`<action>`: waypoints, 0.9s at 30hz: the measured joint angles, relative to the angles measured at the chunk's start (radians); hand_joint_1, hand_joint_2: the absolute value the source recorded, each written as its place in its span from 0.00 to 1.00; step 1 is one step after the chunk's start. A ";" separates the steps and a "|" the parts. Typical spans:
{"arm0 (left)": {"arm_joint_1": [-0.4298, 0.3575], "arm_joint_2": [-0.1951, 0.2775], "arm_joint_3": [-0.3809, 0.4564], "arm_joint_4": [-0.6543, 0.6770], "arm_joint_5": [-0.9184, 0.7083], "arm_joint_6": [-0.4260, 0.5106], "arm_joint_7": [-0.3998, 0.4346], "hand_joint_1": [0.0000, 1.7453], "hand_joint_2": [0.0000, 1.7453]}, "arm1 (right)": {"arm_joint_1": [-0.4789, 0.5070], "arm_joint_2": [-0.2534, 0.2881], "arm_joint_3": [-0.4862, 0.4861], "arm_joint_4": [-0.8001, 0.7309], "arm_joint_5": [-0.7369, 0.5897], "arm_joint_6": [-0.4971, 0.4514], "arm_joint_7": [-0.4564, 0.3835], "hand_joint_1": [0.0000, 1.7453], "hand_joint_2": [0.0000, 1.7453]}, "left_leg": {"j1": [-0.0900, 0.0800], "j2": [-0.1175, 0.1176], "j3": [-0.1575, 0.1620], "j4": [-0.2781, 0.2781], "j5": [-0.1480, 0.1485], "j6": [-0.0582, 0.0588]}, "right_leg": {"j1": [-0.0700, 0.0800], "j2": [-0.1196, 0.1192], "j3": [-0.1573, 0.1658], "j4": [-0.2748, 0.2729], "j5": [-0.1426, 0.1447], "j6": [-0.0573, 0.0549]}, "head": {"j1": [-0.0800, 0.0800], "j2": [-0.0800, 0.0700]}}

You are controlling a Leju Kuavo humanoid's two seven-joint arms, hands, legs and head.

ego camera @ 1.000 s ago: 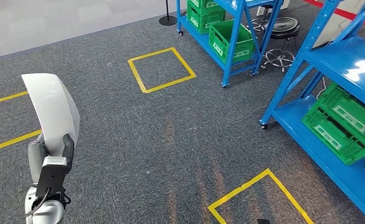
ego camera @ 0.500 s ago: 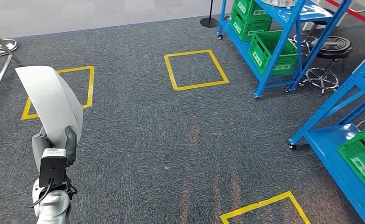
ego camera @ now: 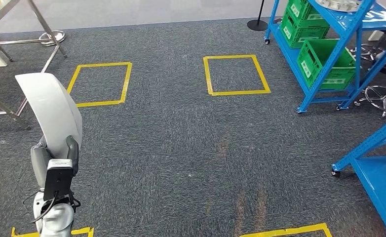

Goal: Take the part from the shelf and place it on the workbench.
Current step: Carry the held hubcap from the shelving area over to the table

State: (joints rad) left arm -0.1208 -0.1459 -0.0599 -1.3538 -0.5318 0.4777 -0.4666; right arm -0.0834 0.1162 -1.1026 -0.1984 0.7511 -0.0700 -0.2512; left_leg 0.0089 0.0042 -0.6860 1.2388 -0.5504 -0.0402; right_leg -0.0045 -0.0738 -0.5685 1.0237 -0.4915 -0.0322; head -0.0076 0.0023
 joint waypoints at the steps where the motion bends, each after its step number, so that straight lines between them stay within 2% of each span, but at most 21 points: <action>1: 0.000 0.000 0.000 -0.001 -0.003 0.006 0.001 1.00 1.00 | 0.000 0.000 0.000 0.000 0.001 -0.002 0.002 0.00 0.00 | -0.003 0.022 0.043 -0.075 0.030 0.005 | 0.001 -0.013 0.003 0.000 -0.002 0.002 | 0.000 0.000; 3: -0.001 -0.001 0.000 -0.004 -0.004 0.012 0.003 1.00 1.00 | -0.001 0.000 -0.001 0.000 0.002 -0.005 0.006 0.00 0.00 | -0.012 0.062 0.104 -0.188 0.065 0.018 | 0.006 -0.035 0.007 0.002 -0.007 0.009 | 0.001 0.000; 4: -0.002 -0.001 0.000 -0.004 -0.004 0.013 0.003 1.00 1.00 | -0.002 0.000 -0.003 0.000 0.002 -0.005 0.007 0.00 0.00 | -0.015 0.070 0.114 -0.210 0.068 0.024 | 0.008 -0.046 0.009 0.003 -0.008 0.014 | 0.001 0.000; 6: 0.000 0.000 -0.001 -0.005 -0.004 0.015 0.003 1.00 1.00 | -0.005 0.000 -0.005 0.000 0.003 -0.005 0.008 0.00 0.00 | -0.017 0.046 0.111 -0.216 0.071 0.035 | 0.009 -0.068 0.013 0.001 -0.009 0.024 | 0.002 0.000; 7: 0.001 0.000 0.000 -0.006 -0.004 0.016 0.003 1.00 1.00 | -0.007 0.000 -0.006 0.000 0.003 -0.005 0.008 0.00 0.00 | -0.015 0.034 0.112 -0.219 0.074 0.041 | 0.006 -0.065 0.015 0.004 -0.014 0.031 | 0.002 0.000; 9: 0.000 -0.001 -0.001 -0.008 -0.004 0.017 0.003 1.00 1.00 | -0.008 0.000 -0.007 0.000 0.003 -0.005 0.007 0.00 0.00 | -0.008 0.010 0.115 -0.226 0.081 0.051 | 0.001 -0.012 -0.005 0.058 -0.051 0.045 | 0.004 0.000; 11: -0.001 -0.003 -0.002 -0.010 -0.004 0.018 0.003 1.00 1.00 | -0.005 0.001 -0.007 0.000 0.004 -0.005 0.006 0.00 0.00 | -0.004 -0.015 0.112 -0.226 0.085 0.057 | -0.003 0.053 -0.066 0.189 -0.115 0.054 | 0.008 0.000; 12: 0.000 -0.003 -0.002 -0.010 -0.004 0.018 0.003 1.00 1.00 | -0.003 0.001 -0.007 0.000 0.004 -0.005 0.006 0.00 0.00 | -0.004 -0.029 0.111 -0.224 0.086 0.057 | -0.004 0.064 -0.098 0.252 -0.135 0.056 | 0.009 0.000; 13: 0.002 -0.004 -0.002 -0.009 -0.004 0.018 0.003 1.00 1.00 | -0.001 0.001 -0.007 0.000 0.004 -0.005 0.006 0.00 0.00 | -0.004 -0.044 0.109 -0.222 0.086 0.058 | -0.004 0.068 -0.119 0.287 -0.137 0.056 | 0.009 0.000; 14: 0.003 -0.004 -0.002 -0.009 -0.004 0.018 0.003 1.00 1.00 | 0.000 0.001 -0.008 0.000 0.004 -0.006 0.006 0.00 0.00 | -0.004 -0.060 0.108 -0.220 0.086 0.057 | -0.005 0.070 -0.120 0.281 -0.119 0.055 | 0.009 0.000; 15: 0.003 -0.004 -0.002 -0.009 -0.004 0.018 0.003 1.00 1.00 | 0.000 0.001 -0.008 0.000 0.004 -0.006 0.006 0.00 0.00 | -0.003 -0.076 0.108 -0.217 0.086 0.055 | -0.005 0.076 -0.101 0.232 -0.083 0.053 | 0.009 0.000; 16: 0.003 -0.004 -0.002 -0.009 -0.004 0.018 0.003 1.00 1.00 | 0.000 0.001 -0.008 0.000 0.004 -0.006 0.006 0.00 0.00 | -0.002 -0.091 0.108 -0.215 0.086 0.053 | -0.007 0.091 -0.069 0.159 -0.044 0.051 | 0.009 0.000; 17: 0.003 -0.004 -0.002 -0.010 -0.004 0.018 0.003 1.00 1.00 | -0.001 0.000 -0.008 0.000 0.004 -0.006 0.006 0.00 0.00 | -0.002 -0.104 0.105 -0.212 0.085 0.048 | -0.008 0.114 -0.039 0.090 -0.018 0.049 | 0.009 0.000; 19: 0.002 -0.004 -0.002 -0.010 -0.004 0.018 0.003 1.00 1.00 | -0.002 0.000 -0.008 0.000 0.004 -0.006 0.006 0.00 0.00 | -0.001 -0.127 0.098 -0.210 0.087 0.035 | -0.008 0.144 -0.007 0.015 -0.001 0.043 | 0.009 0.000; 20: 0.003 -0.004 -0.002 -0.010 -0.004 0.018 0.003 1.00 1.00 | -0.003 0.000 -0.008 0.000 0.004 -0.006 0.006 0.00 0.00 | 0.000 -0.138 0.094 -0.213 0.089 0.026 | -0.006 0.144 -0.006 0.010 -0.004 0.038 | 0.009 0.000; 21: 0.004 -0.004 -0.002 -0.010 -0.005 0.018 0.003 1.00 1.00 | -0.004 0.000 -0.008 0.000 0.004 -0.006 0.006 0.00 0.00 | 0.001 -0.149 0.090 -0.216 0.093 0.018 | -0.006 0.131 -0.004 0.007 -0.001 0.032 | 0.009 0.000; 22: 0.005 -0.003 -0.002 -0.010 -0.005 0.018 0.003 1.00 1.00 | -0.006 0.001 -0.008 0.000 0.004 -0.006 0.006 0.00 0.00 | 0.002 -0.145 0.087 -0.215 0.093 0.013 | -0.007 0.118 -0.002 0.003 0.002 0.024 | 0.009 0.000; 24: 0.004 -0.001 -0.002 -0.010 -0.005 0.018 0.003 1.00 1.00 | -0.005 0.001 -0.008 0.000 0.004 -0.006 0.006 0.00 0.00 | -0.001 -0.090 0.064 -0.170 0.061 0.004 | -0.009 0.092 0.003 -0.005 0.008 0.009 | 0.004 0.000; 25: 0.003 -0.001 -0.002 -0.011 -0.005 0.018 0.003 1.00 1.00 | -0.003 0.002 -0.008 0.000 0.004 -0.006 0.006 0.00 0.00 | -0.002 -0.052 0.040 -0.117 0.029 0.002 | -0.007 0.078 0.003 -0.007 0.008 0.003 | 0.001 0.000; 26: 0.003 -0.001 -0.002 -0.010 -0.005 0.018 0.003 1.00 1.00 | -0.001 0.001 -0.008 0.000 0.004 -0.006 0.006 0.00 0.00 | -0.002 -0.027 0.008 -0.049 -0.008 -0.002 | -0.005 0.064 0.003 -0.007 0.007 0.000 | -0.002 0.000; 27: 0.003 -0.001 -0.002 -0.010 -0.005 0.018 0.003 1.00 1.00 | 0.000 0.001 -0.008 0.000 0.004 -0.006 0.006 0.00 0.00 | -0.001 -0.016 -0.022 0.017 -0.037 -0.005 | -0.003 0.049 0.002 -0.007 0.007 -0.001 | -0.003 0.000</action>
State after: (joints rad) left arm -0.1175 -0.1468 -0.0621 -1.3638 -0.5364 0.4959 -0.4636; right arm -0.0831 0.1175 -1.1110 -0.1984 0.7553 -0.0755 -0.2453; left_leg 0.0084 -0.0122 -0.7078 1.2557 -0.5876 -0.0449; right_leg -0.0079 -0.0245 -0.5666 1.0168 -0.4849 -0.0337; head -0.0104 0.0023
